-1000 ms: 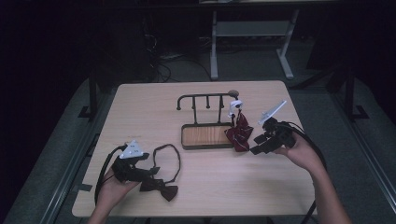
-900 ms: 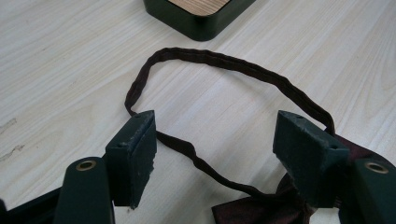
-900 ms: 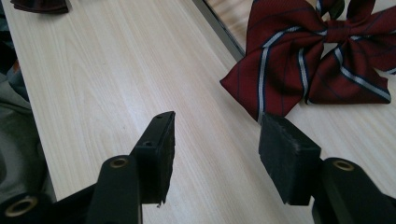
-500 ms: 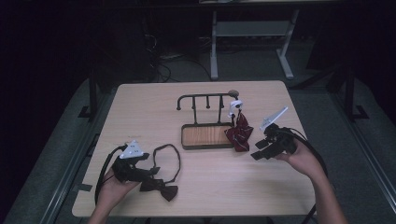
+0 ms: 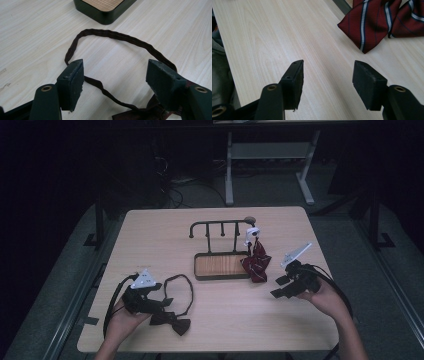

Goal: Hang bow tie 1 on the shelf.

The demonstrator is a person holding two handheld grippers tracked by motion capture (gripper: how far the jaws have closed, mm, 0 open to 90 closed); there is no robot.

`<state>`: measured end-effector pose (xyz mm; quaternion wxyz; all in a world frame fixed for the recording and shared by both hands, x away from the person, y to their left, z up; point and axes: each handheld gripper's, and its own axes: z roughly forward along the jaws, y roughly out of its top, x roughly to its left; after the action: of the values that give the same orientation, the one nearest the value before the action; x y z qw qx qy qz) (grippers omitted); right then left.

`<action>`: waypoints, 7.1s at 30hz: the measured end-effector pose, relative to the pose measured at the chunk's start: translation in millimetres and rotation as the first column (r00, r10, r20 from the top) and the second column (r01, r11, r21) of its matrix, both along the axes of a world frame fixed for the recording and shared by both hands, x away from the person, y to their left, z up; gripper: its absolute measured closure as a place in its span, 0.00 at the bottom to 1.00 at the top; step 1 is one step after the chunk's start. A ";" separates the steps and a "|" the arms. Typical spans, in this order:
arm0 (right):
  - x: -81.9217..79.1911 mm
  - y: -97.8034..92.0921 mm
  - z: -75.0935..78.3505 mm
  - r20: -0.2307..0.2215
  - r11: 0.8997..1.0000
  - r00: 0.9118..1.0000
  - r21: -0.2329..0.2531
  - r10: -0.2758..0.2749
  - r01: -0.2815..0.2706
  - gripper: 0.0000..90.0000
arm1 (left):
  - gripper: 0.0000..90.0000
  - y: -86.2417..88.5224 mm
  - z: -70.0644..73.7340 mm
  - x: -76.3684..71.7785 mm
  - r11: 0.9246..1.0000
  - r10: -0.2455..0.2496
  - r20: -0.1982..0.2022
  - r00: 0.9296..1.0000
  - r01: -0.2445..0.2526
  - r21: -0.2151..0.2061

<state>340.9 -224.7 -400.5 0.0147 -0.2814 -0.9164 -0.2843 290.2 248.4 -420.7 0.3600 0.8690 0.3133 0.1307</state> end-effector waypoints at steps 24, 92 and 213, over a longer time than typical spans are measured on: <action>-12.2 -12.7 -4.2 -0.007 1.000 1.000 0.024 -0.017 0.017 0.46 | 0.41 -8.0 16.7 39.6 0.995 0.011 -0.010 1.000 -0.010 0.097; -16.2 -16.9 -1.7 0.017 0.998 1.000 0.054 -0.022 0.021 0.45 | 1.00 -21.6 13.2 88.2 0.961 -0.042 -0.190 0.981 0.091 0.260; -18.6 -26.9 1.1 0.027 0.996 0.999 0.076 -0.037 0.035 0.47 | 1.00 -57.4 157.2 57.3 0.907 -0.307 -0.090 0.948 0.320 0.274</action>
<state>322.3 -251.6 -399.4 0.0075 -0.2929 -0.8999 -0.3230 347.5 191.0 -263.5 0.2404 0.9533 0.1557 0.0955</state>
